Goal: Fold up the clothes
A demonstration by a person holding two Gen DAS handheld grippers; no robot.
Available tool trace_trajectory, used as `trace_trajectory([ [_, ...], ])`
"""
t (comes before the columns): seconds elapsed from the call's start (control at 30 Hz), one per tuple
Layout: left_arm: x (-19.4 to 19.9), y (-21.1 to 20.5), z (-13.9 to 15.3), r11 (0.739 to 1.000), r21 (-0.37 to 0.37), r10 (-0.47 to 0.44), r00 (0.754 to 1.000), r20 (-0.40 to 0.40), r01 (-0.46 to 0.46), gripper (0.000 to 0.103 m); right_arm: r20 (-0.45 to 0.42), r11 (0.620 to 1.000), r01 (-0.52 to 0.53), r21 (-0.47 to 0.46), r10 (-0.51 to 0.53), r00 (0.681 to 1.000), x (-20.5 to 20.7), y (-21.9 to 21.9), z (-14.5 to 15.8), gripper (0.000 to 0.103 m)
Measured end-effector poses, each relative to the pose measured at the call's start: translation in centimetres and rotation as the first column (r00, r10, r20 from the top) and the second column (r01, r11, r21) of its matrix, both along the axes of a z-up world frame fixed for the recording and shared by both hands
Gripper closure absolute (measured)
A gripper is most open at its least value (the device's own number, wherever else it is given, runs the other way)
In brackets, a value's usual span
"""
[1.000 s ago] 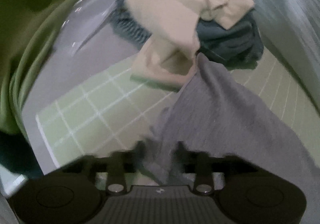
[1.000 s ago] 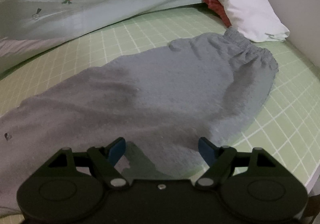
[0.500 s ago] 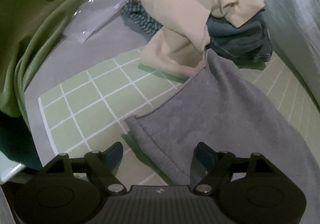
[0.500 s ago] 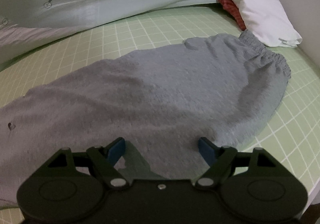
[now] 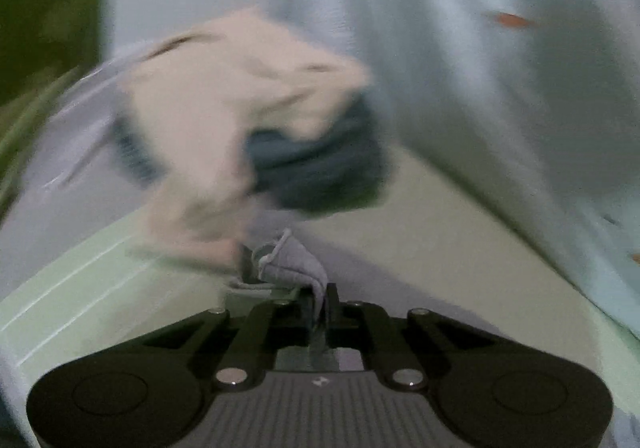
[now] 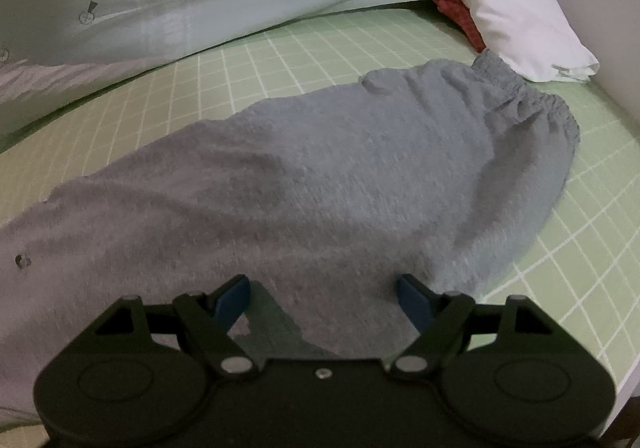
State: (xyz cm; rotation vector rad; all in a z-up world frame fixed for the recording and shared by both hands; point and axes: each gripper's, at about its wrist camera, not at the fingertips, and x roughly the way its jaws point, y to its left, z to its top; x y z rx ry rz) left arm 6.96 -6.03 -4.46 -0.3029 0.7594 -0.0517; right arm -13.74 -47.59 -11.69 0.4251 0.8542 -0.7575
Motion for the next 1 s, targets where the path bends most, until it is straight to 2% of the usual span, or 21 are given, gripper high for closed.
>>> trace_trajectory([
  [0.07,-0.3,-3.0,0.6,0.988,0.004,-0.151,0.988,0.024,0.151,0.098,0.008,1.000,0.003,0.003,-0.003,1.000,-0.3,-0.1,0.0,0.021],
  [0.1,-0.6,-4.6,0.5,0.973,0.008,-0.229,0.973,0.013,0.229,0.098,0.012,1.000,0.007,0.004,-0.007,1.000,-0.4,-0.1,0.0,0.021],
  [0.17,-1.4,-7.8,-0.7,0.928,0.016,-0.371,0.928,-0.048,0.372,0.097,0.019,1.000,0.017,0.007,-0.018,1.000,-0.8,-0.2,0.0,0.021],
  [0.23,-2.3,-10.7,-2.2,0.872,0.028,-0.483,0.867,-0.121,0.489,0.092,0.023,0.999,0.035,0.013,-0.035,0.999,-1.1,-0.3,-0.1,0.021],
  [0.27,-2.6,-11.8,-3.0,0.850,0.047,-0.511,0.844,-0.165,0.524,0.091,0.025,0.999,0.042,0.015,-0.042,0.999,-1.3,-0.4,-0.1,0.021],
  [0.3,-2.8,-12.5,-3.5,0.839,0.059,-0.522,0.830,-0.195,0.541,0.088,0.026,0.999,0.049,0.017,-0.049,0.998,-1.6,-0.5,-0.1,0.021],
  [0.33,-2.7,-12.6,-3.6,0.838,0.060,-0.520,0.829,-0.206,0.542,0.084,0.027,0.998,0.056,0.019,-0.056,0.998,-1.9,-0.6,-0.1,0.021],
  [0.4,-2.3,-12.1,-3.1,0.864,0.047,-0.486,0.854,-0.184,0.501,0.061,0.025,0.997,0.069,0.017,-0.069,0.997,-2.4,-0.7,0.0,0.021],
  [0.47,-2.0,-11.1,-2.3,0.891,0.023,-0.444,0.883,-0.149,0.453,0.046,0.025,0.996,0.086,0.021,-0.086,0.996,-2.8,-1.1,0.0,0.021],
  [0.57,-0.7,-9.7,-1.7,0.923,-0.005,-0.383,0.915,-0.124,0.386,0.039,0.026,0.994,0.108,0.035,-0.109,0.994,-3.1,-1.8,-0.1,0.021],
  [0.67,0.7,-9.0,-2.4,0.949,-0.014,-0.313,0.937,-0.157,0.314,0.038,0.019,0.993,0.108,0.043,-0.109,0.994,-2.5,-2.1,-0.4,0.021],
  [0.8,2.9,-9.6,-4.4,0.964,0.020,-0.254,0.941,-0.225,0.265,0.038,-0.006,0.998,0.058,0.028,-0.058,0.998,-1.3,-1.7,-0.6,0.020],
  [0.93,4.5,-10.2,-5.4,0.967,0.001,-0.247,0.937,-0.245,0.255,0.038,-0.026,0.999,0.031,0.013,-0.031,0.999,-1.0,-1.5,-0.6,0.020],
  [0.97,4.8,-10.5,-5.5,0.966,0.011,-0.247,0.937,-0.248,0.258,0.041,-0.026,0.999,0.035,0.015,-0.035,0.999,-1.0,-1.5,-0.6,0.020],
  [1.0,5.0,-10.8,-5.6,0.964,0.028,-0.249,0.936,-0.250,0.264,0.049,-0.027,0.999,0.039,0.018,-0.038,0.999,-1.0,-1.6,-0.6,0.020],
])
